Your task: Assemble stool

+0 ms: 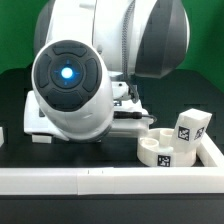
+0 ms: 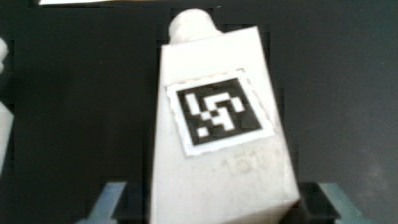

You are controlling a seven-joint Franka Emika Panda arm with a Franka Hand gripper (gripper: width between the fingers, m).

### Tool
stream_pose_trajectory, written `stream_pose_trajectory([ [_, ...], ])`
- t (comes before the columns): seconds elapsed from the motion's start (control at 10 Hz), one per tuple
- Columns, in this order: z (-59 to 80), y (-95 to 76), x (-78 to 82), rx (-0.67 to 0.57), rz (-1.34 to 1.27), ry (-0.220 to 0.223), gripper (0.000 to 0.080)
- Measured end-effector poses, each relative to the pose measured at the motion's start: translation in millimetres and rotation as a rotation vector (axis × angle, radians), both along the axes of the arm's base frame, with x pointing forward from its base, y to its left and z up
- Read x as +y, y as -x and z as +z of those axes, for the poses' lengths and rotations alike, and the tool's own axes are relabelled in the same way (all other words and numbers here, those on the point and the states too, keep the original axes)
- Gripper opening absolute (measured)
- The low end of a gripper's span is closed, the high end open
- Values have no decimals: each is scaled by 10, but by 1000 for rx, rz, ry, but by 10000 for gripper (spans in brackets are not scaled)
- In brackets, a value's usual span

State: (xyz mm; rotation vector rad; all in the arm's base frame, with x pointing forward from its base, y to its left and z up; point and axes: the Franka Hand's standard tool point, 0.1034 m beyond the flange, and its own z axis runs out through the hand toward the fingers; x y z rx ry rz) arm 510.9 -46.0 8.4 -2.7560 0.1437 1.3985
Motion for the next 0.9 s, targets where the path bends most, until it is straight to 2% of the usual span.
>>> stream_pose_trajectory([
  [0.2, 24, -35, -1, -8, 1, 0, 323],
  [0.3, 93, -82, 16, -15, 5, 0, 323],
  [0.4, 205, -130, 50, -22, 10, -2, 323],
  [0.7, 722, -244, 258, -34, 25, -3, 324],
  [0.8, 846, -297, 305, -56, 32, -5, 324],
  [0.9, 804, -292, 288, -60, 31, -4, 324],
])
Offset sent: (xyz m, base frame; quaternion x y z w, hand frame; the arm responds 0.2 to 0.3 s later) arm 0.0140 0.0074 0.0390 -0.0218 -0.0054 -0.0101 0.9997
